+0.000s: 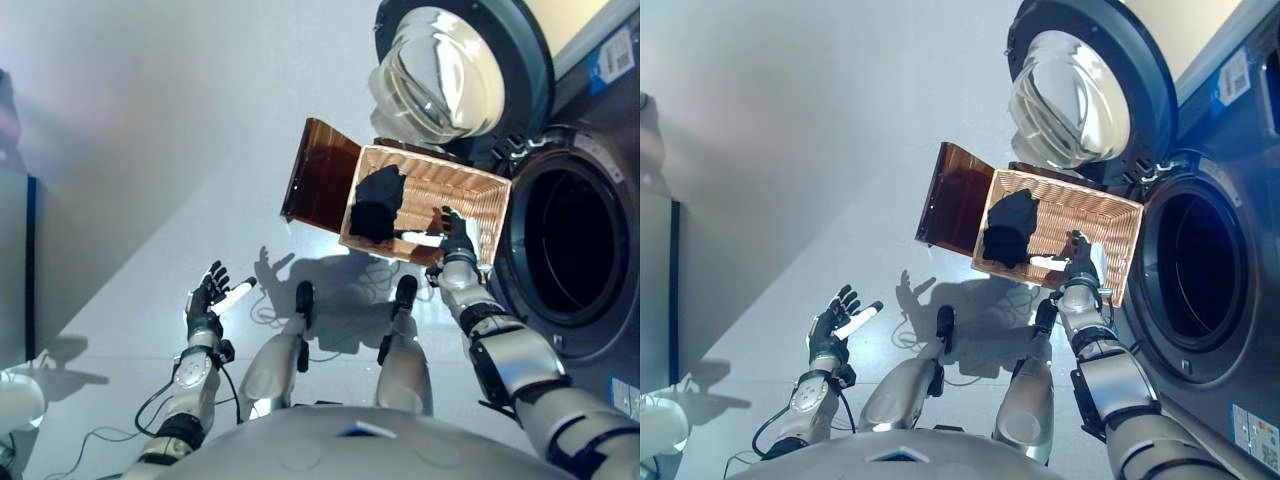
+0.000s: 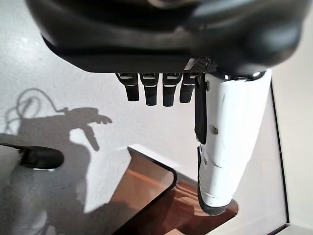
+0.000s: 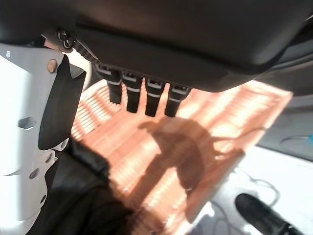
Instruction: Pick up the clothes and place them into the washing machine
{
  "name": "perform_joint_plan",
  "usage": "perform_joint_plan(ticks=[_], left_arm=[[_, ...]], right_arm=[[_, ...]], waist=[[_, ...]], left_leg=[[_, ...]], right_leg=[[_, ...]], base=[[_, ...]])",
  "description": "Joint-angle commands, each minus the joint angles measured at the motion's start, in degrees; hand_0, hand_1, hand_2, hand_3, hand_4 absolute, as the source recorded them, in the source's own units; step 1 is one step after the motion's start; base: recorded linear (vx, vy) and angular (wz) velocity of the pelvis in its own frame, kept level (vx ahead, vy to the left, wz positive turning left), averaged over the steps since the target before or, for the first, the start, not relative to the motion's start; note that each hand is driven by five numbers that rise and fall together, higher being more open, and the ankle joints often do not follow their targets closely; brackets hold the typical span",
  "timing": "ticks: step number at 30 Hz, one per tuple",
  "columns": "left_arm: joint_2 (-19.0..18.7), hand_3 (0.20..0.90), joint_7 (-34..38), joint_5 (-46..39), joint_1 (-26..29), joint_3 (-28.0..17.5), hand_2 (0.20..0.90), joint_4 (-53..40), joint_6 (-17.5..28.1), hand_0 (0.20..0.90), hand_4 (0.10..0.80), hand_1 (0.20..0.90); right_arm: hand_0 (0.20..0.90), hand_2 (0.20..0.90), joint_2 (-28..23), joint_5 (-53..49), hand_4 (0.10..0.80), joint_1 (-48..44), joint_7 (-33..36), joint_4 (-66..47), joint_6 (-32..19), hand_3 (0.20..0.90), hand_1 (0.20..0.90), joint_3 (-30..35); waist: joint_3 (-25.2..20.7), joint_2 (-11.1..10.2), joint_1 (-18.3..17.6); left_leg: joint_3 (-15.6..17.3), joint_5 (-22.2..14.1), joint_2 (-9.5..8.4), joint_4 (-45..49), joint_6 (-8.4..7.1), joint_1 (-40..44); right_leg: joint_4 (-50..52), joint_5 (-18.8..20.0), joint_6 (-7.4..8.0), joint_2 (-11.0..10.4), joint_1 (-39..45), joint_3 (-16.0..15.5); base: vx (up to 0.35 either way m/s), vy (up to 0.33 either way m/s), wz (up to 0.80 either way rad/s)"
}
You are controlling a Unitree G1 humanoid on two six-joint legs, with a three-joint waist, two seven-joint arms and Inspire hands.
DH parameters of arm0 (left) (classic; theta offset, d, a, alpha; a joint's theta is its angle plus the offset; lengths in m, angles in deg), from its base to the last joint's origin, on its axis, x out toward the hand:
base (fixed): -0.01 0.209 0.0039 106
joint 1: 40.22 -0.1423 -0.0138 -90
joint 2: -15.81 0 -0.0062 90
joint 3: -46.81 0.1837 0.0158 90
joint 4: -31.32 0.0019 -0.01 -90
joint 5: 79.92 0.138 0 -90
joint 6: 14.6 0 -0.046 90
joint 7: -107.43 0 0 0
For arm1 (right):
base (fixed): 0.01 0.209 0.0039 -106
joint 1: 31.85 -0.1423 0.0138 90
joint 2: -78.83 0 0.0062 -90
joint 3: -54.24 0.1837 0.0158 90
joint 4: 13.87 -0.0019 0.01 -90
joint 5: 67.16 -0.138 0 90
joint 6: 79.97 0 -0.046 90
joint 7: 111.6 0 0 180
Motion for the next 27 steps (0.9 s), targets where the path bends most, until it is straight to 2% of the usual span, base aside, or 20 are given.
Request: perform_joint_plan(ticks=[1,9,15,27], left_arm=[[-3.56,0.900,-0.09,-0.16,-0.16,-1.98,0.900,-5.64,2.94,0.900,0.800,0.900],[-5.22,0.900,0.40,-0.48,-0.05,-0.45,0.900,-7.56,3.24,0.900,0.800,0.900],[-5.34,0.900,1.06,-0.20,0.78,0.94,0.900,-7.90,3.26,0.900,0.800,0.900],[-6.01,0.900,3.05,0.79,2.61,0.81,0.900,-8.54,3.16,0.900,0.800,0.900]], right_arm=[[0.900,0.900,-2.97,-2.03,0.800,-7.38,2.14,1.41,-1.58,0.900,0.900,-1.21],[0.900,0.900,-6.47,-3.74,0.800,-12.91,4.06,1.50,-1.42,0.900,0.900,-1.13],[0.900,0.900,-8.00,-3.68,0.800,-15.43,4.94,4.04,-0.62,0.900,0.900,-0.88],[0.900,0.900,-5.88,-4.30,0.800,-16.62,5.80,4.98,-0.37,0.900,0.900,-0.52]], waist=[[-0.68,1.59,1.78],[1.94,1.89,3.26],[3.02,2.35,4.33],[5.07,2.16,6.57]], left_leg=[[-1.39,1.54,1.56,-0.50,-4.90,-3.25],[-2.52,2.53,1.49,-0.50,-5.26,-5.73],[-4.03,2.89,0.59,-0.50,-5.00,-7.27],[-6.90,3.75,-0.77,-0.50,-4.68,-10.54]], right_leg=[[2.13,-3.21,1.35,-0.47,-0.57,-0.26],[1.07,-2.11,1.62,-0.81,-0.99,-1.55],[0.76,-1.51,2.02,-1.76,-1.14,-2.90],[0.49,-0.89,2.71,-3.11,-1.72,-5.55]], base=[[-0.026,0.019,0.08],[-0.021,-0.001,0.12],[0.001,0.018,0.16],[0.002,0.011,0.16]])
